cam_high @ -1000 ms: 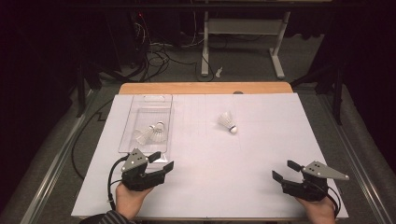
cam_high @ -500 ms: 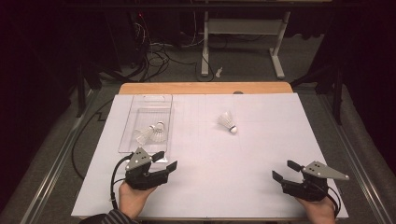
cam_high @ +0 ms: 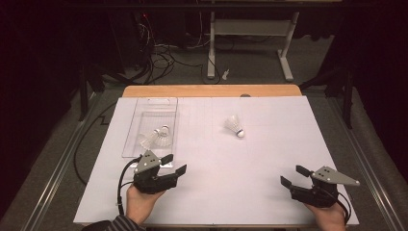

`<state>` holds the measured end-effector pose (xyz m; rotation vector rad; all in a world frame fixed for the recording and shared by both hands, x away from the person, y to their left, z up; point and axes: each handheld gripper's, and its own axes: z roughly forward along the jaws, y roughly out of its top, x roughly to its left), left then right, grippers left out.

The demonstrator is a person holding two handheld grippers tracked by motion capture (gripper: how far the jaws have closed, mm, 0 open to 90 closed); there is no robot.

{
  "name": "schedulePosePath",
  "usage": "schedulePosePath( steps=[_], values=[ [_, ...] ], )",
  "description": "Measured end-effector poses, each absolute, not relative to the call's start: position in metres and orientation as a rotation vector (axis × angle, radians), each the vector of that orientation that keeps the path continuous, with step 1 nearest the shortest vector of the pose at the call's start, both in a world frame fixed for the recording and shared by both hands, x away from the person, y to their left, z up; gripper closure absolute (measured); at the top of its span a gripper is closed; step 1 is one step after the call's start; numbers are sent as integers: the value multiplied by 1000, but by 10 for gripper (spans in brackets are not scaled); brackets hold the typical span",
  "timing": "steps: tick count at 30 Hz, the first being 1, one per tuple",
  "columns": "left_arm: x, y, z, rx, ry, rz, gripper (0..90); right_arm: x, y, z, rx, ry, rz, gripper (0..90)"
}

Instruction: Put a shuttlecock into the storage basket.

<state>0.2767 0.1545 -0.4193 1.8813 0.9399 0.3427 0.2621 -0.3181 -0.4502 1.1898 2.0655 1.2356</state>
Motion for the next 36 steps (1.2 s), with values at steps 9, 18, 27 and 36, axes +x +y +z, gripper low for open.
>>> schedulePosePath(
  steps=[9, 18, 27, 36],
  values=[
    [280, 150, -418, 1887, 938, 334, 386, 262, -318, -450, 1189, 2067, 1236, 279],
    [283, 145, -416, 1888, 928, 332, 386, 262, -318, -450, 1189, 2066, 1235, 279],
    [289, 139, -415, 1890, 920, 329, 387, 262, -318, -450, 1190, 2068, 1234, 279],
    [295, 132, -414, 1899, 913, 318, 387, 262, -318, -450, 1190, 2068, 1234, 279]
  ],
)
